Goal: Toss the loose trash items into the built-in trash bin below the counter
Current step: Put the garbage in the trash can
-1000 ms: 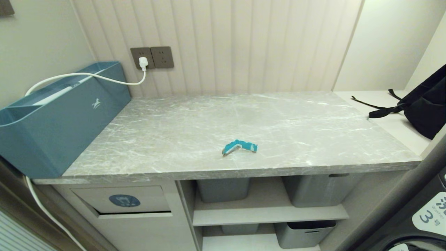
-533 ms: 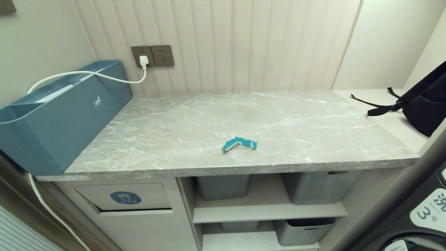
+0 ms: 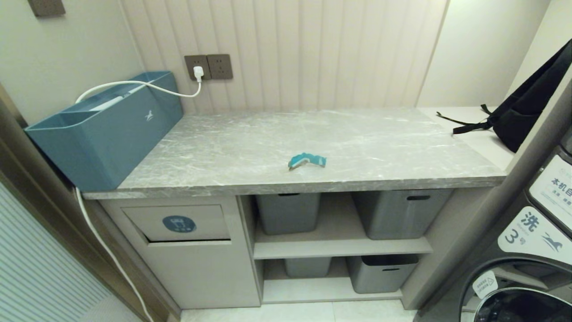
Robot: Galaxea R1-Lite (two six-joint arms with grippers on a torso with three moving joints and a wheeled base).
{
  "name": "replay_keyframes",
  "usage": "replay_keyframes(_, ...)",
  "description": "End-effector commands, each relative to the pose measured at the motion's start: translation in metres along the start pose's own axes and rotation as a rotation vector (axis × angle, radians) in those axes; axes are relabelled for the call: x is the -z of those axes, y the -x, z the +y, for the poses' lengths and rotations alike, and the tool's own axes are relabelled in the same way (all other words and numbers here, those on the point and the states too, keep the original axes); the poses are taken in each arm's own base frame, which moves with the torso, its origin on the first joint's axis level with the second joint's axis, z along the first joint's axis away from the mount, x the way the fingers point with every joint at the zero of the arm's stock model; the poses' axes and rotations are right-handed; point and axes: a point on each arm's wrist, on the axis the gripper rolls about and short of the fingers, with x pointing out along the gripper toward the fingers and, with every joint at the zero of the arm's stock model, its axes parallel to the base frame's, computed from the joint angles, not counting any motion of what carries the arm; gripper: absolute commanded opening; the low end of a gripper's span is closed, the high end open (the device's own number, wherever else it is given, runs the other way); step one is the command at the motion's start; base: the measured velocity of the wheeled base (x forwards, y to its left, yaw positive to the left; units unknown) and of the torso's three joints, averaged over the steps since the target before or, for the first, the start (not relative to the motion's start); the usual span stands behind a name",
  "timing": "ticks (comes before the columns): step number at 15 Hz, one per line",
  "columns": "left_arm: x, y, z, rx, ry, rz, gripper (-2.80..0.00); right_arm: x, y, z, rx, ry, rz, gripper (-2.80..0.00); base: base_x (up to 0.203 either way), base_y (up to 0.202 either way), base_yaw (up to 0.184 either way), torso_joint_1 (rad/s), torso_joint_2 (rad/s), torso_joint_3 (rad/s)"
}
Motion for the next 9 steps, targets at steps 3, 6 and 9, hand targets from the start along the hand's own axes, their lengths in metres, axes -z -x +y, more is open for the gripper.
replay_keyframes(3, 0.0001, 0.0001, 0.0000, -0.001, 0.000, -0.001, -2.80, 0.0001, 0.0001, 0.0000, -0.001, 0.000, 0.000, -2.80, -0.195, 0.000, 0.004, 0.002, 0.00, 0.001)
replay_keyframes(6, 0.0001, 0.0001, 0.0000, -0.001, 0.002, -0.001, -2.80, 0.0000, 0.0000, 0.0000, -0.001, 0.000, 0.000, -2.80, -0.093, 0.000, 0.003, -0.022, 0.03, 0.025)
replay_keyframes(9, 0.0001, 0.0001, 0.0000, -0.001, 0.002, -0.001, -2.80, 0.0001, 0.0000, 0.0000, -0.001, 0.000, 0.001, -2.80, 0.000, 0.000, 0.000, -0.166, 0.39, 0.208)
